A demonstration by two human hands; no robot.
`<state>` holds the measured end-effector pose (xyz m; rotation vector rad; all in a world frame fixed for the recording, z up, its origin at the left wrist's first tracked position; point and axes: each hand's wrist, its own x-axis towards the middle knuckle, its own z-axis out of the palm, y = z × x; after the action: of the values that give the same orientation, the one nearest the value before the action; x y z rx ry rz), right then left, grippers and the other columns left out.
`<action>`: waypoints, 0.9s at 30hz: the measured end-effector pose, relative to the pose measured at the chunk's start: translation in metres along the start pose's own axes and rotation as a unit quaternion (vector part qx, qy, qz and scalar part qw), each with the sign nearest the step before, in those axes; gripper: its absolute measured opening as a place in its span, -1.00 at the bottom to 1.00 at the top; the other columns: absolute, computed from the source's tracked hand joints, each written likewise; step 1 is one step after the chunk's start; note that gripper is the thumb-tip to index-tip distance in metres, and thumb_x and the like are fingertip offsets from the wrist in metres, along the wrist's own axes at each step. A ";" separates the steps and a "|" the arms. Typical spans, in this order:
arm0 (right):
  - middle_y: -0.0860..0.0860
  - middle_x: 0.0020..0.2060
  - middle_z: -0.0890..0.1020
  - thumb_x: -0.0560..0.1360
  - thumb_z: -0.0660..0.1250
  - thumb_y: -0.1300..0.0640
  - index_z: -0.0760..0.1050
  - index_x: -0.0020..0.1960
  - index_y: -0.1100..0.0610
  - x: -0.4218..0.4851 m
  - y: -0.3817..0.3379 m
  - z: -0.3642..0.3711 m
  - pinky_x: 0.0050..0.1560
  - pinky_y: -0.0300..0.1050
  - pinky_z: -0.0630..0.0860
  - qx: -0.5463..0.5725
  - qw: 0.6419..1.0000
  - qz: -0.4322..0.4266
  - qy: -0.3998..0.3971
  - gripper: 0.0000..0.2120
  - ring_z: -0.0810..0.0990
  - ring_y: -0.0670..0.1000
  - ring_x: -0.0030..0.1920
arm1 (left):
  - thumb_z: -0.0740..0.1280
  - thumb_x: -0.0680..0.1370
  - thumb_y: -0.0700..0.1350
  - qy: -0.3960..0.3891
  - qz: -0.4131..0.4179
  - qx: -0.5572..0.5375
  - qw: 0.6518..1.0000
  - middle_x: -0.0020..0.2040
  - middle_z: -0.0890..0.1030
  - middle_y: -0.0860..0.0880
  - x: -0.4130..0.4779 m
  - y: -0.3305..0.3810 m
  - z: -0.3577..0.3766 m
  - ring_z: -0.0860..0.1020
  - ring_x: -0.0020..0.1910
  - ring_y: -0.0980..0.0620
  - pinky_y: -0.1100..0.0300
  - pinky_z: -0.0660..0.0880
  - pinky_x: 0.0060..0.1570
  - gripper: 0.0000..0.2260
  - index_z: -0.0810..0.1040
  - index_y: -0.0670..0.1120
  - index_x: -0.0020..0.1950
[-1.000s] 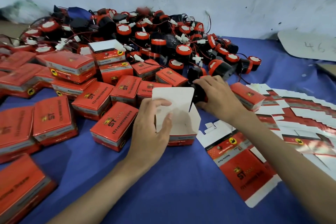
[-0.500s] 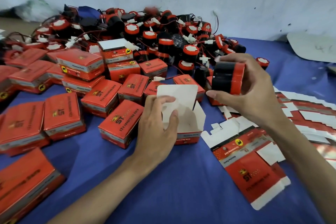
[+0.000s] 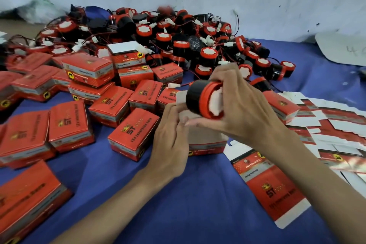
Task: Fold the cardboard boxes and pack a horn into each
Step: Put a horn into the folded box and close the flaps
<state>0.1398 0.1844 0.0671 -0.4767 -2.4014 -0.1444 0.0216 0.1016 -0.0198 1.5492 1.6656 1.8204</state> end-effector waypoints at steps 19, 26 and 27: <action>0.06 -0.23 0.70 0.23 0.59 0.31 0.63 0.12 0.21 -0.027 0.018 0.018 -0.38 -0.13 0.54 -0.047 0.987 -0.093 -0.124 -0.54 0.67 0.08 -0.17 | 0.14 0.53 -0.08 0.041 -0.088 -0.049 0.994 0.06 0.53 0.10 0.002 0.005 0.002 0.50 0.07 0.19 0.32 0.42 0.05 -0.77 0.47 0.00 0.15; 0.01 0.12 0.54 0.49 0.24 0.22 0.35 0.29 0.04 -0.023 0.006 0.013 -0.23 -0.12 0.38 -0.152 0.958 -0.017 -0.244 -0.62 0.52 0.03 0.14 | 0.39 0.53 -0.17 0.029 -0.102 -0.022 0.994 0.05 0.48 0.12 0.002 0.001 0.010 0.49 0.05 0.16 0.30 0.48 -0.03 -0.69 0.33 0.16 0.08; 0.01 0.08 0.54 0.49 0.25 0.22 0.37 0.25 0.05 -0.021 0.005 0.013 -0.25 -0.10 0.38 -0.154 0.956 -0.008 -0.249 -0.66 0.53 0.04 0.12 | 0.40 0.52 -0.17 0.024 -0.101 -0.025 0.994 0.06 0.48 0.13 0.002 0.000 0.010 0.49 0.05 0.19 0.34 0.47 -0.04 -0.66 0.32 0.17 0.08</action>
<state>0.1480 0.1857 0.0434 -0.7049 -2.8911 -0.4574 0.0286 0.1091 -0.0202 1.2736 1.7145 1.7926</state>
